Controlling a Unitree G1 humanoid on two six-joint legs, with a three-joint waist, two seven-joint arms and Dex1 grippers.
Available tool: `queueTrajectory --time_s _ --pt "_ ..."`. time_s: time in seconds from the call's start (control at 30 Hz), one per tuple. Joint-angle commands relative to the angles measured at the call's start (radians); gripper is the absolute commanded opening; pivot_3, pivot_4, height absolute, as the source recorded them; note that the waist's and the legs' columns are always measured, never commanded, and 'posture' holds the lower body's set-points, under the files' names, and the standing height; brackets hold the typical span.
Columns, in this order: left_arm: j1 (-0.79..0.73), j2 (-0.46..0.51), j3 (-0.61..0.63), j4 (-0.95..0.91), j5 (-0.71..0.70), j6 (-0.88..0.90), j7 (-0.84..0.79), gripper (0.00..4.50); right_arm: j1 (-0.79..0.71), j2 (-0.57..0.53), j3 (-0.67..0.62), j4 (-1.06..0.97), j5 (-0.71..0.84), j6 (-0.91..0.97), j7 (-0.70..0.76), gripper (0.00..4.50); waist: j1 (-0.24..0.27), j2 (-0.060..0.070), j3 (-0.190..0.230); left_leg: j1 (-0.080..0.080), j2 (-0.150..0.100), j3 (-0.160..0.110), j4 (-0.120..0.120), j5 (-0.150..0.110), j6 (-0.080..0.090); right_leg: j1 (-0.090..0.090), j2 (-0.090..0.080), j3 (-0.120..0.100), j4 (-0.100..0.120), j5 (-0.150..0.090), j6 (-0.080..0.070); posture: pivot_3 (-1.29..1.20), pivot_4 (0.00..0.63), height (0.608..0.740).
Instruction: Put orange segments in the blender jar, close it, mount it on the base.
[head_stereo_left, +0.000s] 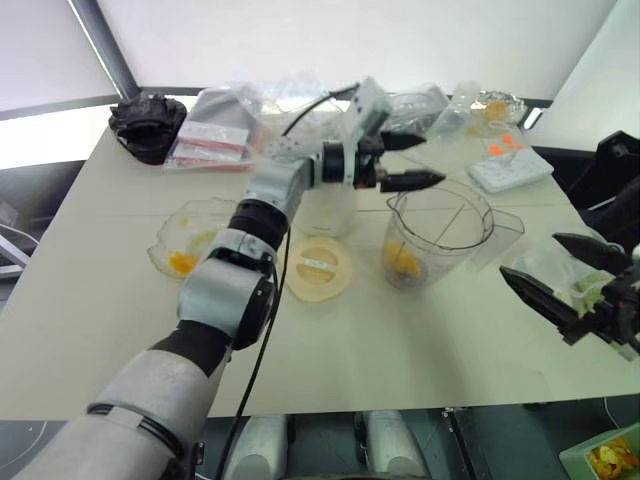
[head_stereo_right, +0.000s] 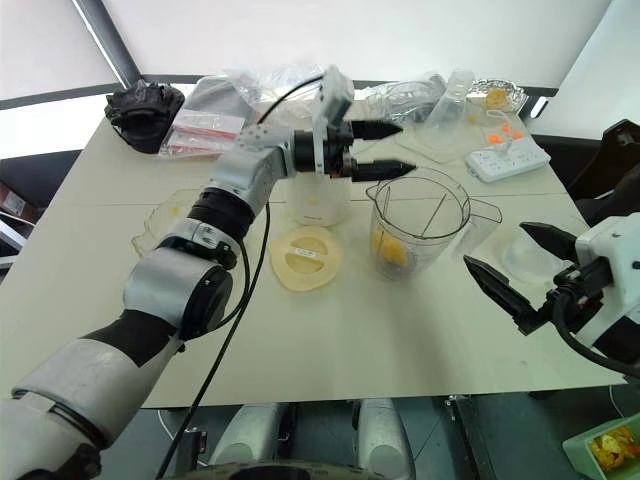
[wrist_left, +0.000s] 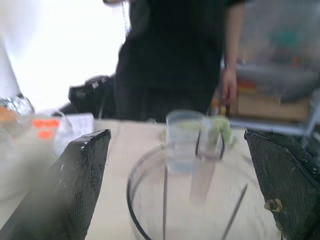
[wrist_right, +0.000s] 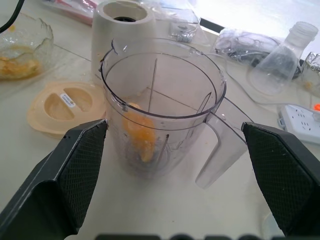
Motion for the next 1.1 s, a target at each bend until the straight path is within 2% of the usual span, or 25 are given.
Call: queueTrajectory --time_s 0.03,0.17,0.33,0.43,0.57,0.7,0.83,0.97,1.1 --pt "0.034 0.019 0.041 -0.162 -0.069 0.106 0.044 4.45 0.032 -0.009 -0.030 -0.025 0.035 -0.009 -0.011 4.50 0.000 0.000 0.000 0.000 0.000 0.000 0.000 0.000 0.000 0.000 0.000 0.000 0.000 0.000 0.000 0.00 0.150 0.740" --pt "0.135 0.085 0.040 -0.354 -0.096 0.209 0.077 4.45 0.078 -0.011 -0.030 -0.015 0.028 -0.017 -0.005 4.50 -0.005 0.000 0.000 0.001 0.000 0.000 0.000 0.000 0.000 0.000 0.000 0.001 0.001 0.000 0.000 0.00 0.150 0.740" --pt "0.269 0.212 0.048 -0.540 -0.147 0.368 0.090 4.45 0.118 0.001 -0.027 0.007 -0.010 -0.031 -0.007 4.50 -0.002 0.001 0.000 0.002 0.001 -0.001 0.000 0.000 0.000 0.000 0.001 0.002 0.003 0.000 0.000 0.00 0.150 0.740" --pt "0.421 0.337 0.016 -0.684 -0.140 0.418 0.062 4.45 0.158 0.039 0.001 0.040 -0.115 -0.068 -0.015 4.50 -0.002 0.001 -0.001 0.002 0.002 -0.001 0.000 0.000 0.000 0.000 0.000 0.002 0.002 0.000 0.000 0.00 0.150 0.740" --pt "0.621 0.410 -0.051 -0.873 -0.111 0.405 0.090 4.45 0.194 0.124 0.004 0.118 -0.198 -0.131 -0.010 4.50 0.004 0.002 -0.002 0.002 0.002 -0.001 0.000 0.000 0.000 0.000 -0.001 0.003 0.001 0.000 -0.001 0.00 0.150 0.740" --pt "0.753 0.419 -0.089 -0.986 -0.102 0.417 0.151 4.45 0.205 0.177 0.010 0.197 -0.277 -0.180 -0.020 4.50 0.010 0.002 -0.002 0.001 0.001 -0.001 0.001 0.000 0.000 0.002 -0.002 0.004 0.000 -0.002 -0.004 0.00 0.150 0.740" --pt "0.830 0.433 -0.108 -0.990 -0.086 0.377 0.169 4.45 0.171 0.221 0.036 0.268 -0.313 -0.204 -0.072 4.50 0.026 0.001 -0.002 0.002 0.003 -0.002 0.000 0.000 0.000 0.003 0.001 0.000 -0.001 -0.002 -0.006 0.00 0.150 0.740" --pt "0.887 0.440 -0.148 -1.021 -0.083 0.357 0.159 4.45 0.111 0.211 0.070 0.344 -0.333 -0.207 -0.128 4.50 0.024 -0.004 -0.003 0.001 0.007 -0.003 -0.003 0.000 0.000 0.002 0.004 -0.004 -0.003 -0.003 -0.008 0.00 0.150 0.740" --pt "0.918 0.427 -0.174 -1.060 -0.094 0.356 0.172 4.45 0.023 0.178 0.117 0.454 -0.411 -0.223 -0.159 4.50 0.022 0.004 -0.005 0.002 0.006 0.000 -0.003 0.000 0.000 0.000 0.001 0.001 -0.003 -0.003 -0.009 0.00 0.150 0.740"
